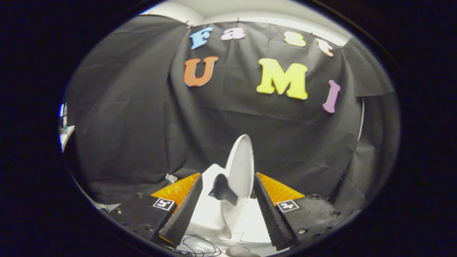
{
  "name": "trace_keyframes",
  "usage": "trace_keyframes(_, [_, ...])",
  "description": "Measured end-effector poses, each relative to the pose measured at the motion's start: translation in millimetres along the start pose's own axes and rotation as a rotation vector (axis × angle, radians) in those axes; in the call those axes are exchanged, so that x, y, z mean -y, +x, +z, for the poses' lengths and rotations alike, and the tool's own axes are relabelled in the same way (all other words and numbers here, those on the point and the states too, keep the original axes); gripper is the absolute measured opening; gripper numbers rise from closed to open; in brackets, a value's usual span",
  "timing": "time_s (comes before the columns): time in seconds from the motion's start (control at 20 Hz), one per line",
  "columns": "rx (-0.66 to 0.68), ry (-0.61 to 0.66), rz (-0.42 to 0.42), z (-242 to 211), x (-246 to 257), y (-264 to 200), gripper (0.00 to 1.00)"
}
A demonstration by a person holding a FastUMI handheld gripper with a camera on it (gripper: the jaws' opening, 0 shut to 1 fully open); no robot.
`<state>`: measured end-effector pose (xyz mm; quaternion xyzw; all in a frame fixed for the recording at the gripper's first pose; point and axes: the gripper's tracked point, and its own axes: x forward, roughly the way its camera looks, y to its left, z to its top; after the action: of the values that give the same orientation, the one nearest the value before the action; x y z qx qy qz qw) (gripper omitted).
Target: Open the toilet lid.
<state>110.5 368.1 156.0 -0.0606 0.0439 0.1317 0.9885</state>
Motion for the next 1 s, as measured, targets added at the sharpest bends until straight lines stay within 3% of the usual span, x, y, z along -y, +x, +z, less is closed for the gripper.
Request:
trace_keyframes(0.15, [0.1, 0.061, -0.018, 14, 32, -28, 1.0])
trace_keyframes(0.35, [0.195, 0.098, -0.075, 5, 99, -76, 1.0])
trace_keyframes(0.75, [0.251, 0.149, -0.208, -73, 229, -160, 1.0])
trace_keyframes(1.0, [0.247, 0.143, -0.287, -127, 269, -181, 1.0])
